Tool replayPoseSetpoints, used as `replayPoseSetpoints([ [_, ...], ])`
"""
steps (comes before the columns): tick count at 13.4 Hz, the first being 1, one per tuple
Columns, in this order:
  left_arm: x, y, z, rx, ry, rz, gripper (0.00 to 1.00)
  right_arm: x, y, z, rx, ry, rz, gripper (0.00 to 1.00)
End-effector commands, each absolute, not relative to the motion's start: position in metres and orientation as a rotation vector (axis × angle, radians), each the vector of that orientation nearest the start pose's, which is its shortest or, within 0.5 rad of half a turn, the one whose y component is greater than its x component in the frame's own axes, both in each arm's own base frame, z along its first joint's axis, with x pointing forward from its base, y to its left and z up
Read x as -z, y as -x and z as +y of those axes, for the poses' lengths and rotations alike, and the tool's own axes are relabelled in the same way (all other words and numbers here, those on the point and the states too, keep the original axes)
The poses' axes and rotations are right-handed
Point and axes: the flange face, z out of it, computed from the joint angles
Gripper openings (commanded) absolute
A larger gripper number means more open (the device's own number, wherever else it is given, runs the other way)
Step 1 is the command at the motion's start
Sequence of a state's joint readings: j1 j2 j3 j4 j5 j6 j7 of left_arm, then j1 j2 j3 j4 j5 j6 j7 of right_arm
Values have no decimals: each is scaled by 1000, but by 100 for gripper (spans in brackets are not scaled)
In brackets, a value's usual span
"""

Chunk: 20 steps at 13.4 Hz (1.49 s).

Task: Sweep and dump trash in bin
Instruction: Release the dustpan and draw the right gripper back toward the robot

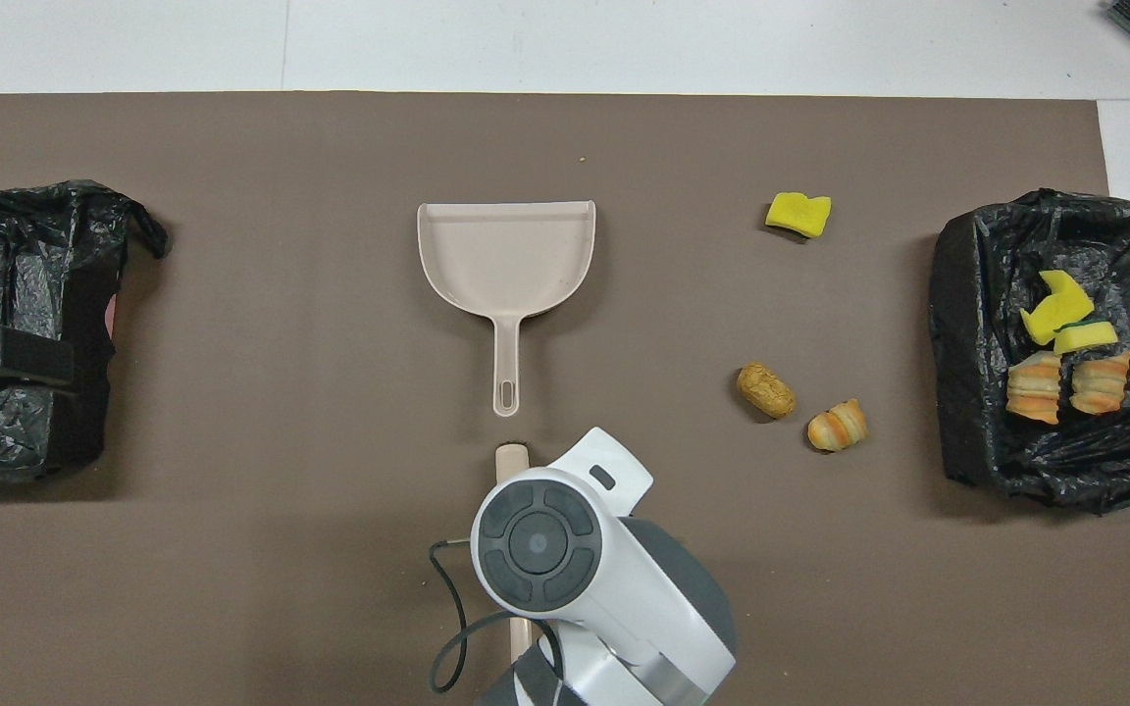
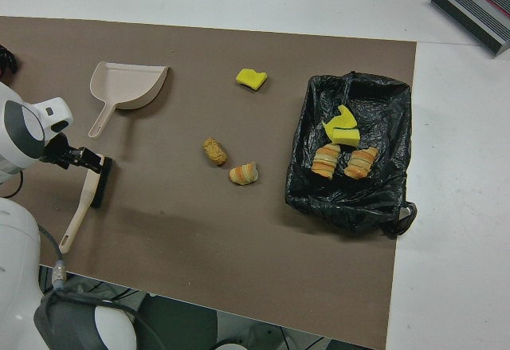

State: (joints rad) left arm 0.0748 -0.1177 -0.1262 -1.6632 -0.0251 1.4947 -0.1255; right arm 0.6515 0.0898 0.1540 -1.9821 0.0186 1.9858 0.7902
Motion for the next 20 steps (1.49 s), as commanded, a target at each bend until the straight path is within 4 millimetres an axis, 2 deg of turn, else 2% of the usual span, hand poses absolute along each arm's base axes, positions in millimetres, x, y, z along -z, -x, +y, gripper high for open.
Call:
replayPoseSetpoints([
  [1, -640, -509, -29, -89, 3139, -130, 100, -384, -365, 414, -135, 3168, 51, 100],
  [4, -641, -509, -29, -87, 3139, -130, 100, -357, -334, 430, -104, 3151, 111, 100],
  [7, -640, -509, -29, -89, 3139, -130, 100, -354, -313, 439, -183, 3117, 131, 100],
  [9, -641, -509, -29, -84, 3139, -130, 100, -343, -295, 445, -228, 3121, 106, 100],
  [11, -641, -509, -29, -87, 3139, -130, 100, -345, -291, 448, -223, 3120, 122, 100],
  [14, -641, -509, -29, -86, 3139, -132, 100, -343, -285, 447, -229, 3127, 85, 85],
  [17, -641, -509, -30, -84, 3139, -128, 100, -337, -277, 450, -229, 3128, 68, 77],
  [20, -641, -508, -30, -87, 3139, -128, 100, -338, -278, 451, -223, 3125, 68, 39],
])
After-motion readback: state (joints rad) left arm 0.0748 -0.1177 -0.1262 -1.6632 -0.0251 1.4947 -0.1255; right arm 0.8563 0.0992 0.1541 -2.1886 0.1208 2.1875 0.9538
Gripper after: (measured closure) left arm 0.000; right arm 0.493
